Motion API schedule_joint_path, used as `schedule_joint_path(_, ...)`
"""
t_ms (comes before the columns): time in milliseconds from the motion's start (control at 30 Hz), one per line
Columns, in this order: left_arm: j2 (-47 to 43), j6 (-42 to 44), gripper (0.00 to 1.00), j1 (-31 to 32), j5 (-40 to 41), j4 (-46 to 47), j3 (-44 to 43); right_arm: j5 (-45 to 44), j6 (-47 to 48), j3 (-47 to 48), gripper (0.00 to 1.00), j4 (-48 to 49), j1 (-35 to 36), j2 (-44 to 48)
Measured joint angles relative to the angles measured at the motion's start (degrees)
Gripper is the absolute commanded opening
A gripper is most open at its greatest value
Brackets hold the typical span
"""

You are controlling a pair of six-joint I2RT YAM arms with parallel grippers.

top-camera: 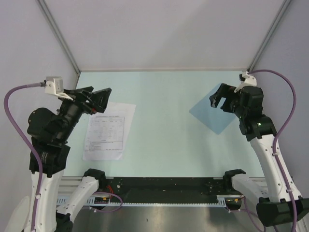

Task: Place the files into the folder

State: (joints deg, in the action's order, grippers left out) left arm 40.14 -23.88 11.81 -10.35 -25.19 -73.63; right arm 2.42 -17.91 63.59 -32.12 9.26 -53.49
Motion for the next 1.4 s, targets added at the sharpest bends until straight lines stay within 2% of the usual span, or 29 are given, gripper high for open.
schedule_joint_path(100,1.3,0.0,1.00,0.0,-0.6,0.0,0.0,-4.6,-1.5,0.0,1.00,2.1,-0.4,-4.9)
schedule_joint_path(233,4.4,-0.2,0.96,0.0,-2.5,0.1,1.0,-8.0,-3.3,0.1,1.00,9.4,-3.9,-17.6)
schedule_joint_path(333,5.6,-1.7,0.97,1.2,-6.0,2.7,5.9,-9.6,-3.5,0.0,1.00,14.8,-8.3,-28.1)
schedule_joint_path(500,5.7,-3.5,0.97,10.2,-7.0,3.7,16.5,-10.2,-3.7,0.0,1.00,22.4,-16.1,-38.6)
schedule_joint_path(733,9.2,-5.1,0.96,22.7,-5.2,8.7,25.2,-7.7,-9.3,0.0,1.00,25.4,-27.1,-46.8)
schedule_joint_path(900,16.1,-6.3,0.96,27.7,-4.6,12.5,26.7,-6.0,-8.9,0.0,0.98,29.5,-26.9,-50.8)
schedule_joint_path(1067,18.3,-6.3,0.96,30.7,-4.6,15.0,26.7,-5.7,-3.5,0.8,0.95,35.8,-25.6,-53.1)
schedule_joint_path(1100,18.6,-6.3,0.96,30.9,-4.6,15.5,26.7,-5.4,-2.6,1.6,0.89,37.2,-25.4,-54.1)
schedule_joint_path(1167,19.2,-6.2,0.96,30.9,-4.6,15.9,26.6,-4.1,-1.6,3.8,0.85,39.4,-25.6,-56.4)
schedule_joint_path(1400,22.3,-6.1,0.96,30.9,-5.0,15.9,25.8,-0.1,-3.3,15.4,0.82,42.2,-26.8,-66.6)
